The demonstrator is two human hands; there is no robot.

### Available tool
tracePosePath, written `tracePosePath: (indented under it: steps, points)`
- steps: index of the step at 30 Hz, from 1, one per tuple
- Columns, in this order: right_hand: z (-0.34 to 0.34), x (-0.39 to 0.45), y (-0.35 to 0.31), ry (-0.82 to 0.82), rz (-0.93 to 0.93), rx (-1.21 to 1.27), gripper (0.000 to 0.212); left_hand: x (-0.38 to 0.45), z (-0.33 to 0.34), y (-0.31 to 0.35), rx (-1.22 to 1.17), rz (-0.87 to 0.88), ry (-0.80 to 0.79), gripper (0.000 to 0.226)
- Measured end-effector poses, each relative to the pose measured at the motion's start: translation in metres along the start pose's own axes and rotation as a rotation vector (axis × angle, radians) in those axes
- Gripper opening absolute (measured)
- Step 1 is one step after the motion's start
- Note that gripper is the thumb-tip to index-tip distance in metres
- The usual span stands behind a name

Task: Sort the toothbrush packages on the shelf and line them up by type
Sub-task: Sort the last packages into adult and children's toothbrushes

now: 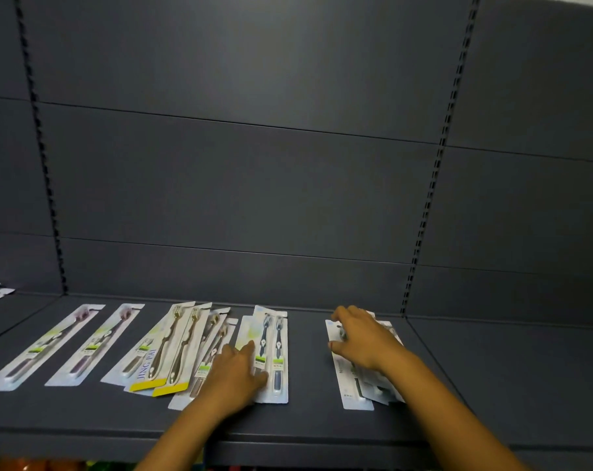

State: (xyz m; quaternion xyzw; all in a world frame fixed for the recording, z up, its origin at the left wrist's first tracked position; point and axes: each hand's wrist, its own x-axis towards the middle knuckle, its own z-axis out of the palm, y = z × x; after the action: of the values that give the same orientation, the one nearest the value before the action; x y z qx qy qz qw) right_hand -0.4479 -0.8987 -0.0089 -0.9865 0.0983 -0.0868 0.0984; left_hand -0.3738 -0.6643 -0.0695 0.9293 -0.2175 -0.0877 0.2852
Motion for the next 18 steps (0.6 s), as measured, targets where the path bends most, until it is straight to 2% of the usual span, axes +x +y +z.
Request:
tracePosePath:
  steps: [9, 13, 18]
  points:
    - [0.003, 0.022, -0.024, -0.091, -0.061, -0.017, 0.052, 0.001, -0.003, 0.002, 0.19, 0.008, 0.052, 0.073]
    - [0.007, 0.031, -0.051, -0.118, -0.1, -0.033, 0.055, 0.002, -0.04, -0.006, 0.214, 0.093, 0.139, 0.062]
    - [0.014, 0.03, -0.11, -0.099, -0.143, -0.039, 0.06, -0.009, -0.112, -0.039, 0.374, 0.143, 0.122, 0.047]
